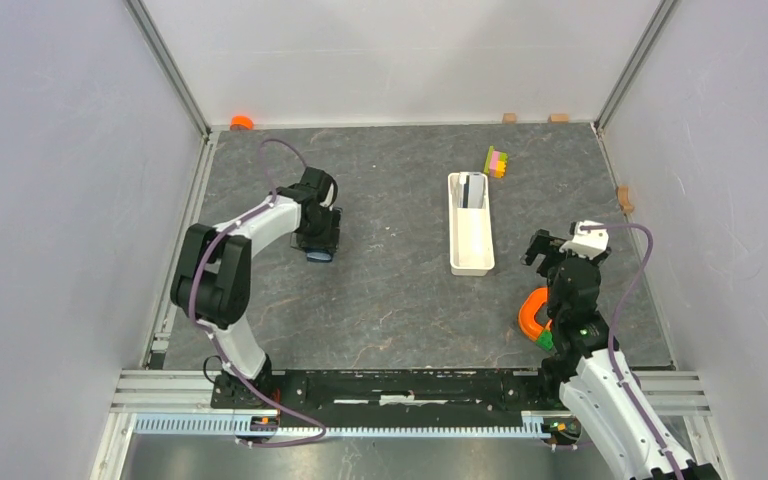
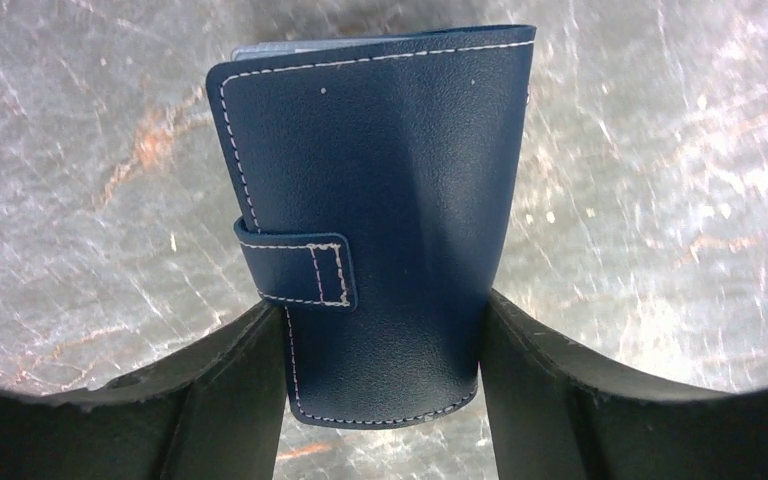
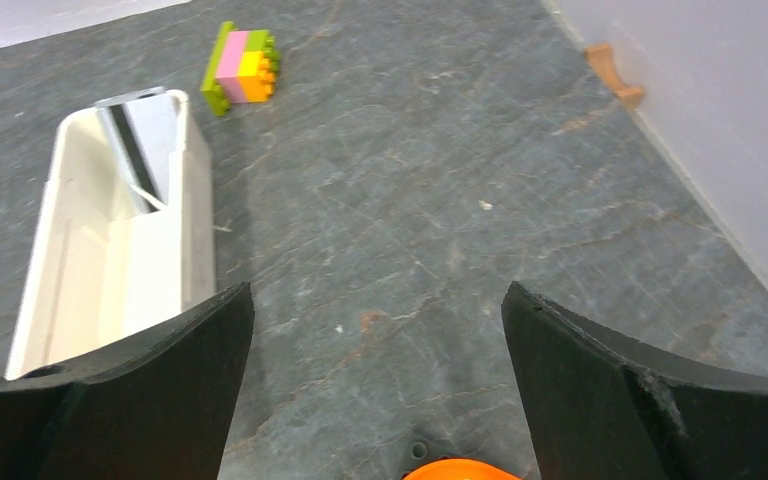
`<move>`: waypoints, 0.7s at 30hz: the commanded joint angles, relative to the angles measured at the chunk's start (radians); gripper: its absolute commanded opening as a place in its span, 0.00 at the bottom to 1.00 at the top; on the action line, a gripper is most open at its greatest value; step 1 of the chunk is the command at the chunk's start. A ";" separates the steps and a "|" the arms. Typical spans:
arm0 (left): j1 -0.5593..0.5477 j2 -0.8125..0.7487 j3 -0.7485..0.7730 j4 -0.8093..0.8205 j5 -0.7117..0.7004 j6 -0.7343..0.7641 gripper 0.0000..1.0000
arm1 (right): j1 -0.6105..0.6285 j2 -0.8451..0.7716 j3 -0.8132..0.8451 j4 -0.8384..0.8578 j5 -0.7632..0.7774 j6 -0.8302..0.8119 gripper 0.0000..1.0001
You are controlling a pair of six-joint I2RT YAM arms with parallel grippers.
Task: Put the credit cards into the card holder
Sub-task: Pick up the card holder from the center of the board, then place the card holder at the center of the board.
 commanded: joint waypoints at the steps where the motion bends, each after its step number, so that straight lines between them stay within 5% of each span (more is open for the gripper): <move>1: -0.010 -0.188 -0.076 0.062 0.065 0.020 0.65 | -0.001 -0.014 0.024 0.084 -0.184 -0.048 0.98; 5: -0.020 -0.421 -0.156 0.167 0.232 0.017 0.61 | 0.000 -0.006 0.050 0.112 -0.435 -0.095 0.98; 8: -0.020 -0.541 -0.208 0.239 0.444 0.021 0.59 | 0.000 0.017 0.067 0.190 -0.777 -0.096 0.98; 12: -0.020 -0.628 -0.255 0.338 0.789 -0.013 0.57 | 0.003 0.072 0.074 0.477 -1.221 0.043 0.98; 17: -0.059 -0.646 -0.344 0.723 1.250 -0.298 0.55 | 0.036 0.112 0.087 0.867 -1.446 0.219 0.98; 21: -0.165 -0.633 -0.357 0.833 1.383 -0.390 0.55 | 0.096 0.193 0.193 0.924 -1.525 0.204 0.98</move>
